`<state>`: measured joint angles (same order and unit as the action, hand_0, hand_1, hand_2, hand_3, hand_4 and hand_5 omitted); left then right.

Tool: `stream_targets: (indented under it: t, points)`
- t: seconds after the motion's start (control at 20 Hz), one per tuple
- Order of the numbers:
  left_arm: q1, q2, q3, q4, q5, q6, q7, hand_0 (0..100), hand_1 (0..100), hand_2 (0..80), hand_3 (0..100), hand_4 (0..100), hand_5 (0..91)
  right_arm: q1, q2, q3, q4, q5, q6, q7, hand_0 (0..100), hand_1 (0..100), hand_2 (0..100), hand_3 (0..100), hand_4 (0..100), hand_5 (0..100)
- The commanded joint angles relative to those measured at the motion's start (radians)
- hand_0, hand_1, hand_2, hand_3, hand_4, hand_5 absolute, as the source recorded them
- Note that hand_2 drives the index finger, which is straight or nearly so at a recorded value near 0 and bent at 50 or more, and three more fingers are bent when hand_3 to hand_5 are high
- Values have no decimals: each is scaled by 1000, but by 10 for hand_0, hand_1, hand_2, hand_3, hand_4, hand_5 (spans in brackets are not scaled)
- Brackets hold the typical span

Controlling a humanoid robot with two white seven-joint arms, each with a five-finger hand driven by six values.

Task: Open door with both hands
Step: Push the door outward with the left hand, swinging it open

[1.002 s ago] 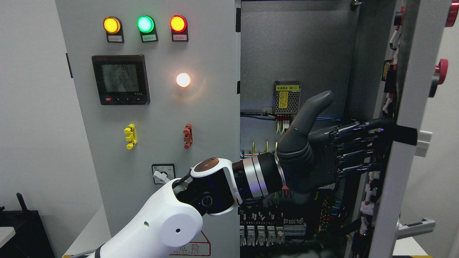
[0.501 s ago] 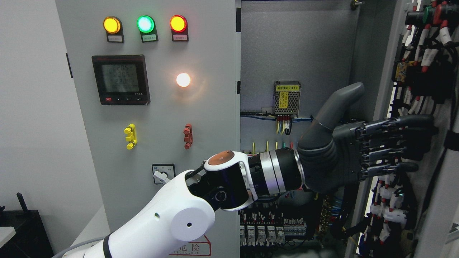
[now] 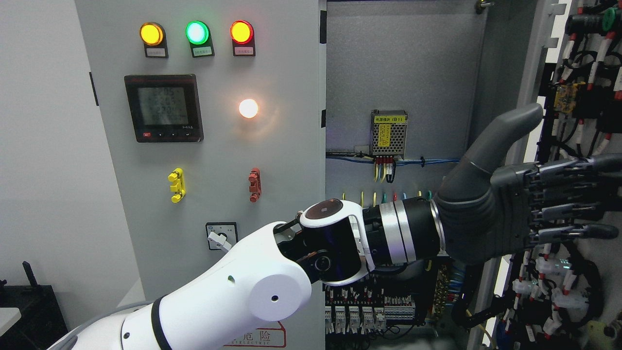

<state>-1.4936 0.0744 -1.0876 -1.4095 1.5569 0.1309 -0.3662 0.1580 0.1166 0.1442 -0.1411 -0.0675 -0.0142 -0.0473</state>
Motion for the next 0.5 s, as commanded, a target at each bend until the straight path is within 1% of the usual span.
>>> stream_targets:
  t: [0.0,0.1,0.35,0.45]
  points:
    - [-27,-12,-178,17,29,-43,20,0,0,0,0,32,0,0,0,0,0,0,-1,0,0,0,0,0,0,0]
    - [-40,-15,-207,18,47,-72,32,0,0,0,0,32,0,0,0,0,0,0,0,0,0,0,0,0,0,0]
    - [-143,-31,-299,30,172,-129,64,0,0,0,0,32,0,0,0,0,0,0,0,0,0,0,0,0,0,0]
    - [-165,-44,-320,44,190,-146,66,0,0,0,0,32,0,0,0,0,0,0,0,0,0,0,0,0,0,0]
